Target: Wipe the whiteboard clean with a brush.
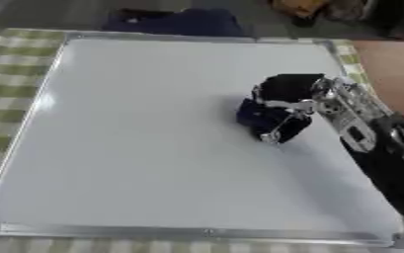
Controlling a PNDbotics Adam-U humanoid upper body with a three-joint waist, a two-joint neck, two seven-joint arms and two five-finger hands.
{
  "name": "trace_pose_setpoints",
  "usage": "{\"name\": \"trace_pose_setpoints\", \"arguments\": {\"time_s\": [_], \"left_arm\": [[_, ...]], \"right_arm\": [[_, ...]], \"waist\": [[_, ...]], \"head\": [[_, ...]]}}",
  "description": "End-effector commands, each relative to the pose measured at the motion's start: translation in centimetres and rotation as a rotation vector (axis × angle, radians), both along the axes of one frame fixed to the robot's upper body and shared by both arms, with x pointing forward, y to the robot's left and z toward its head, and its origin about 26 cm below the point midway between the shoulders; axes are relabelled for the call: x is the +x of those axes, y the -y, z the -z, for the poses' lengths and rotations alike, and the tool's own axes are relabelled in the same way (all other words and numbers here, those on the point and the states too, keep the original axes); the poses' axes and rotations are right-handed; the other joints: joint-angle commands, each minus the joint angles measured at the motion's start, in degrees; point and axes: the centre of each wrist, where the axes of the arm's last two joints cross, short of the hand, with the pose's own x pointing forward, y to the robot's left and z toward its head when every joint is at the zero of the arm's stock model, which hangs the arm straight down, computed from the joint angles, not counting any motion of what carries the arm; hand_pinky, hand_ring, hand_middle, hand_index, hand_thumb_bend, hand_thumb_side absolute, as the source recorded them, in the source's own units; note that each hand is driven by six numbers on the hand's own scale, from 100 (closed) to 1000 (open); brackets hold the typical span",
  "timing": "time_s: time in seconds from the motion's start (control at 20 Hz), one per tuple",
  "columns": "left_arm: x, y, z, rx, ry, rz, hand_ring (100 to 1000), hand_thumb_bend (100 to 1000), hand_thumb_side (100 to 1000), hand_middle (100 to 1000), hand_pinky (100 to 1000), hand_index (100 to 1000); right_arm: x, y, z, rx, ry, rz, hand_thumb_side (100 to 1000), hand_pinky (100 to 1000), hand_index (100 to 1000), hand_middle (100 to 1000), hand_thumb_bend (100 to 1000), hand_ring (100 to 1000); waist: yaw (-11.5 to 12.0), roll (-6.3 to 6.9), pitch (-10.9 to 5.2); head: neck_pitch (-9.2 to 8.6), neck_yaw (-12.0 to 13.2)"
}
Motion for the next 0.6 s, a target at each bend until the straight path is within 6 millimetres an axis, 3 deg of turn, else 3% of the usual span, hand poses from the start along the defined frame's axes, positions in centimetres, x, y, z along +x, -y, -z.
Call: {"name": "trace_pose_setpoints", "arguments": {"time_s": [0.05, 0.6], "left_arm": [[-0.35, -0.16, -0.89, 0.017, 0.032, -0.006, 511, 109, 960, 520, 450, 523], [-0.34, -0.17, -0.99, 0.023, 0.04, -0.008, 510, 100, 968, 520, 448, 520]], "right_arm": [[-0.39, 0.4, -1.21, -0.186, -0.076, -0.075, 306, 284, 291, 100, 100, 275], [-0.37, 1.19, -1.13, -0.2, -0.05, -0.017, 285, 284, 285, 100, 100, 272]], "waist": [[0.06, 0.16, -1.08], [0.42, 0.22, 0.03]], "head": [[-0.1, -0.12], [-0.71, -0.38]]}}
